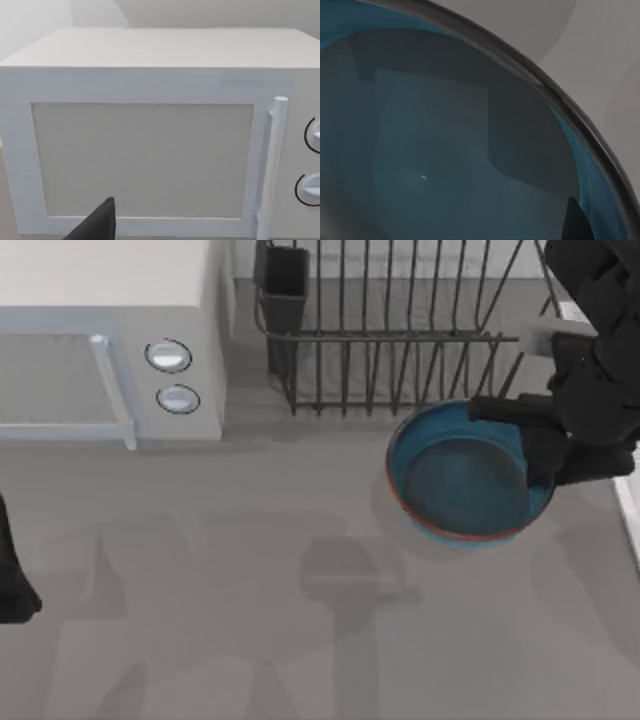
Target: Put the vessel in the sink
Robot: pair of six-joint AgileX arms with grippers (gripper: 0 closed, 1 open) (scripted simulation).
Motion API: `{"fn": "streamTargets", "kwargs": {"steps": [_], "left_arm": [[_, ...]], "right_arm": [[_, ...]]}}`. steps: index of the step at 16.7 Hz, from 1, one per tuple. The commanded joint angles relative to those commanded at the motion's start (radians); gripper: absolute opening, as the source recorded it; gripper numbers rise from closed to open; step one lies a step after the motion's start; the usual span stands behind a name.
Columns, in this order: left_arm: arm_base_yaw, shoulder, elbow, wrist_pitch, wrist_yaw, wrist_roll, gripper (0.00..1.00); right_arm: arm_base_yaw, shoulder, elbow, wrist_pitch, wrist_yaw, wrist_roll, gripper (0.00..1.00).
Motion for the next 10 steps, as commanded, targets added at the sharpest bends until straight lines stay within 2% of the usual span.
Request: {"fn": "streamTargets", "kwargs": {"steps": [4, 10], "left_arm": [[0.0, 0.0, 0.0, 0.0, 0.0, 0.0, 1.0], [0.0, 0.0, 0.0, 0.0, 0.0, 0.0, 1.0]], "right_arm": [[-0.135, -0.021, -0.192, 0.387, -0.111, -0.061, 0.0], [-0.411, -0.058, -0.52, 1.11, -0.258, -0.195, 0.0]]}}
